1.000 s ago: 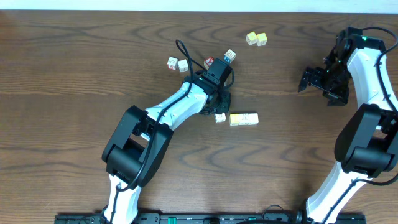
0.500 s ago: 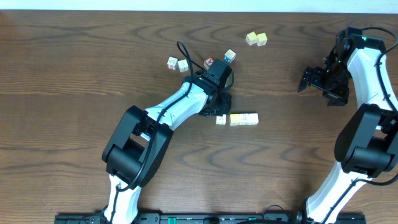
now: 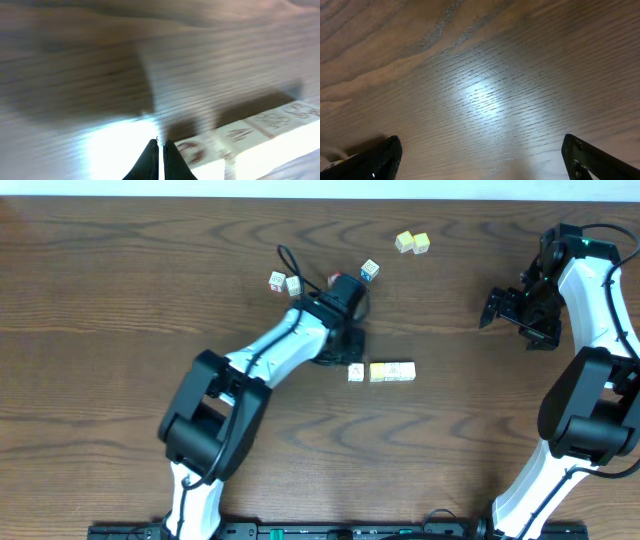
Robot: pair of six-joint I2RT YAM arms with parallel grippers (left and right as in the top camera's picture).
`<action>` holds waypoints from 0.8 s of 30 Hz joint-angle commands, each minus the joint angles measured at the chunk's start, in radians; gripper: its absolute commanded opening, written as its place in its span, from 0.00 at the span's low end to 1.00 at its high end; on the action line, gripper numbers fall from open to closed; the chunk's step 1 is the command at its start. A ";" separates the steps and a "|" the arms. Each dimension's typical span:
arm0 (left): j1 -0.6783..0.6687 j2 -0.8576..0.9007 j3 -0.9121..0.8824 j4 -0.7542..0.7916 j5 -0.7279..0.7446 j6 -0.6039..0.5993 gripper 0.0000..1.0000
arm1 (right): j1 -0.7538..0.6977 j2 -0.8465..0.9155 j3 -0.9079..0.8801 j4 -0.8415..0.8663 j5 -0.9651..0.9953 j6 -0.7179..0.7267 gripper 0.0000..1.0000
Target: Lift 4 blocks
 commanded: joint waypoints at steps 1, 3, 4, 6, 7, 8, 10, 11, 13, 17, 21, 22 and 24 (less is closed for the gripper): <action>0.077 -0.098 0.012 -0.066 -0.056 -0.016 0.07 | 0.002 -0.001 0.012 0.000 0.003 -0.002 0.99; 0.102 -0.101 0.012 -0.119 -0.051 -0.032 0.07 | 0.002 -0.001 0.012 0.000 0.003 -0.002 0.99; 0.108 -0.097 0.008 -0.141 -0.047 -0.032 0.07 | 0.002 -0.001 0.012 0.000 0.003 -0.002 0.99; 0.109 -0.094 -0.011 -0.166 -0.037 -0.032 0.07 | 0.002 -0.001 0.012 0.000 0.003 -0.002 0.99; 0.106 -0.094 -0.029 -0.166 -0.020 -0.032 0.07 | 0.002 -0.001 0.012 0.000 0.003 -0.002 0.99; 0.101 -0.094 -0.047 -0.162 0.003 -0.032 0.07 | 0.002 -0.001 0.012 0.000 0.003 -0.002 0.99; 0.085 -0.093 -0.088 -0.131 0.040 -0.033 0.07 | 0.002 -0.001 0.012 0.000 0.003 -0.002 0.99; 0.075 -0.093 -0.109 -0.104 0.048 -0.040 0.07 | 0.002 -0.001 0.012 0.000 0.003 -0.002 0.99; 0.055 -0.092 -0.145 -0.046 0.049 -0.058 0.07 | 0.002 -0.001 0.012 0.000 0.003 -0.002 0.99; 0.019 -0.092 -0.168 0.002 0.056 -0.105 0.07 | 0.002 -0.001 0.012 0.000 0.003 -0.002 0.99; -0.019 -0.092 -0.168 0.046 0.051 -0.119 0.07 | 0.002 -0.001 0.012 0.000 0.003 -0.002 0.99; -0.027 -0.092 -0.168 0.052 0.047 -0.122 0.07 | 0.002 -0.001 0.012 0.000 0.003 -0.002 0.99; -0.037 -0.092 -0.168 0.061 0.044 -0.134 0.07 | 0.002 -0.001 0.012 0.000 0.003 -0.002 0.99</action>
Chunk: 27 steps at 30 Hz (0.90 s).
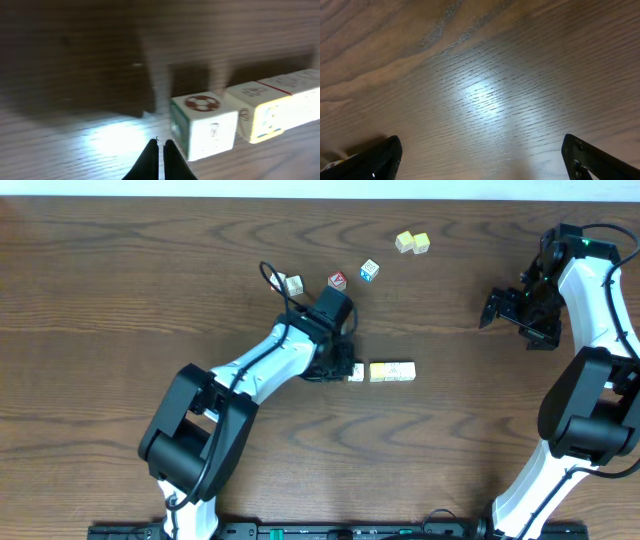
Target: Lift 4 blocks
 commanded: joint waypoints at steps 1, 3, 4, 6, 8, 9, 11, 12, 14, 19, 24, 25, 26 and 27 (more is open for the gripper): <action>-0.018 0.007 -0.003 0.012 0.004 -0.033 0.07 | 0.002 -0.001 0.012 0.000 0.003 -0.002 0.99; -0.019 0.007 -0.003 0.021 0.004 -0.035 0.07 | 0.002 -0.001 0.012 0.000 0.003 -0.002 0.99; -0.019 0.007 -0.003 0.022 0.003 -0.035 0.07 | 0.002 -0.001 0.012 0.000 0.003 -0.002 0.99; -0.019 0.007 -0.003 0.025 0.004 -0.035 0.07 | 0.002 -0.001 0.012 0.000 0.003 -0.002 0.99; -0.019 0.007 -0.003 0.030 0.004 -0.036 0.07 | 0.002 -0.001 0.012 0.000 0.003 -0.002 0.99; -0.019 0.007 -0.004 0.035 0.004 -0.044 0.07 | 0.002 -0.001 0.012 0.000 0.003 -0.002 0.99; -0.019 0.007 -0.004 0.041 0.004 -0.047 0.07 | 0.002 -0.001 0.012 0.000 0.003 -0.002 0.99; -0.019 0.008 -0.004 0.044 0.004 -0.047 0.07 | 0.002 -0.001 0.012 0.000 0.003 -0.002 0.99; -0.019 0.009 -0.004 0.048 0.004 -0.047 0.07 | 0.002 -0.001 0.012 0.000 0.003 -0.002 0.99; -0.019 0.025 -0.004 0.062 0.005 -0.061 0.07 | 0.002 -0.001 0.012 0.000 0.003 -0.002 0.99; -0.019 0.056 -0.004 0.064 0.008 -0.080 0.07 | 0.002 -0.001 0.012 0.000 0.003 -0.002 0.99; -0.019 0.062 -0.004 0.064 0.008 -0.080 0.07 | 0.002 -0.001 0.012 0.000 0.003 -0.002 0.99; -0.019 0.066 -0.004 0.063 0.008 -0.080 0.07 | 0.002 -0.001 0.012 0.000 0.003 -0.002 0.99; -0.019 0.066 -0.004 0.063 0.008 -0.080 0.07 | 0.002 -0.001 0.012 0.000 0.003 -0.002 0.99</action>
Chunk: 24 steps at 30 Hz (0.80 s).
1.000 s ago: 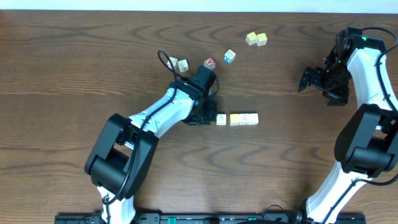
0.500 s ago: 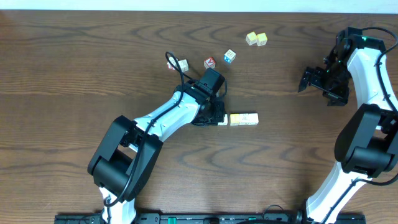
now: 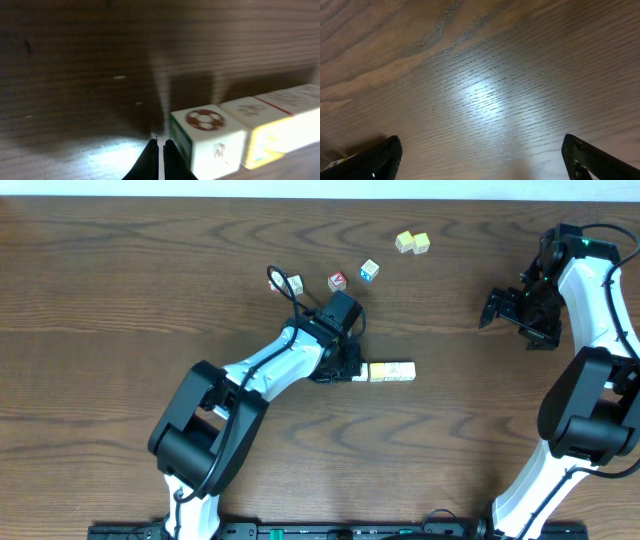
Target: Lift 4 blocks
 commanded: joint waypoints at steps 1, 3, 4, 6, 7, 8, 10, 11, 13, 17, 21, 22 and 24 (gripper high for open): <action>0.002 0.019 -0.004 0.002 0.008 -0.009 0.07 | 0.002 -0.001 0.012 0.000 0.003 -0.002 0.99; 0.002 0.019 -0.004 0.006 0.008 -0.009 0.07 | 0.002 -0.001 0.012 0.000 0.003 -0.002 0.99; 0.002 0.019 -0.004 0.006 0.008 -0.009 0.07 | 0.002 -0.001 0.012 0.000 0.003 -0.002 0.99; 0.002 0.019 -0.004 0.006 0.008 -0.009 0.07 | 0.002 -0.001 0.012 0.000 0.003 -0.002 0.99; 0.002 0.019 -0.004 0.009 0.009 -0.009 0.07 | 0.002 -0.001 0.012 0.000 0.003 -0.002 0.99; 0.002 0.019 -0.004 0.012 0.011 -0.008 0.08 | 0.002 -0.001 0.012 0.000 0.003 -0.002 0.99; 0.002 0.019 -0.004 0.016 0.013 -0.008 0.07 | 0.002 -0.001 0.012 0.000 0.003 -0.002 0.99; 0.002 0.019 -0.004 0.016 0.013 -0.008 0.07 | 0.002 -0.001 0.012 0.000 0.003 -0.002 0.99; 0.002 0.019 -0.004 0.016 0.016 -0.005 0.07 | 0.002 -0.001 0.012 0.000 0.003 -0.002 0.99; 0.002 0.019 -0.004 0.029 0.060 0.021 0.07 | 0.002 -0.001 0.012 0.000 0.003 -0.002 0.99; 0.002 0.019 -0.004 0.032 0.065 0.026 0.07 | 0.002 -0.001 0.012 0.000 0.003 -0.002 0.99; 0.002 0.019 -0.004 0.032 0.065 0.026 0.07 | 0.002 -0.001 0.012 0.000 0.003 -0.002 0.99; 0.002 0.019 -0.004 0.032 0.065 0.026 0.07 | 0.002 -0.001 0.012 0.000 0.003 -0.002 0.99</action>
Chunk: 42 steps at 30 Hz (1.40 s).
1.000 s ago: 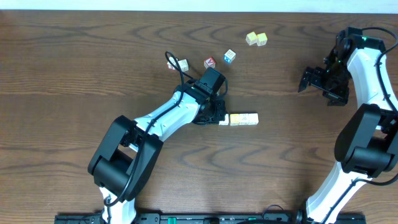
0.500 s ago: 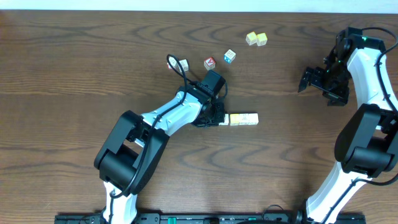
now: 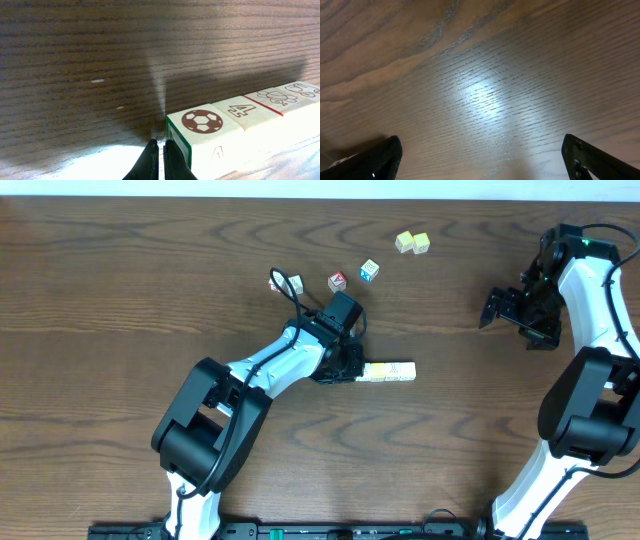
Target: Lift 4 blocks
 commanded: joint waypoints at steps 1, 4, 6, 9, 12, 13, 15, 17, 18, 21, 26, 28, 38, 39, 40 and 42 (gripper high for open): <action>0.002 0.008 -0.004 0.002 0.016 0.021 0.07 | 0.002 -0.001 0.012 0.000 0.003 -0.002 0.99; 0.002 0.008 -0.004 0.003 0.016 0.021 0.07 | 0.002 -0.001 0.012 0.000 0.003 -0.002 0.99; 0.002 0.008 -0.004 0.003 0.016 0.021 0.07 | 0.002 -0.001 0.012 0.000 0.003 -0.002 0.99; 0.002 0.008 -0.004 0.002 0.016 0.021 0.07 | 0.002 -0.001 0.012 0.000 0.003 -0.002 0.99; 0.003 0.007 -0.004 0.001 0.016 0.021 0.07 | 0.002 -0.001 0.012 0.000 0.003 -0.002 0.99; 0.005 0.003 -0.004 0.000 0.016 0.021 0.07 | 0.002 -0.001 0.012 0.000 0.003 -0.002 0.99; 0.011 -0.008 -0.003 -0.006 0.016 0.021 0.07 | 0.002 -0.001 0.012 0.000 0.003 -0.002 0.99; 0.022 -0.026 -0.003 -0.019 0.015 0.022 0.07 | 0.002 -0.001 0.012 0.000 0.003 -0.002 0.99; 0.029 -0.039 -0.003 -0.027 0.014 0.024 0.07 | 0.002 -0.001 0.012 0.000 0.003 -0.002 0.99; 0.055 -0.076 -0.003 -0.053 0.003 0.024 0.07 | 0.002 -0.001 0.012 0.000 0.003 -0.002 0.99; 0.111 -0.158 -0.003 -0.145 -0.051 0.024 0.07 | 0.002 -0.001 0.012 0.000 0.003 -0.002 0.99; 0.137 -0.200 -0.003 -0.195 -0.080 0.024 0.07 | 0.002 -0.001 0.012 0.000 0.003 -0.002 0.99; 0.295 -0.430 -0.003 -0.497 -0.303 0.024 0.73 | 0.002 -0.001 0.012 0.000 0.003 -0.002 0.99; 0.303 -0.436 -0.003 -0.513 -0.313 0.024 0.74 | 0.002 -0.001 0.012 0.000 0.003 -0.002 0.99; 0.312 -0.438 -0.003 -0.528 -0.315 0.024 0.75 | 0.002 -0.001 0.012 0.000 0.003 -0.002 0.99; 0.320 -0.438 -0.003 -0.541 -0.315 0.024 0.75 | 0.002 -0.001 0.012 0.000 0.003 -0.003 0.99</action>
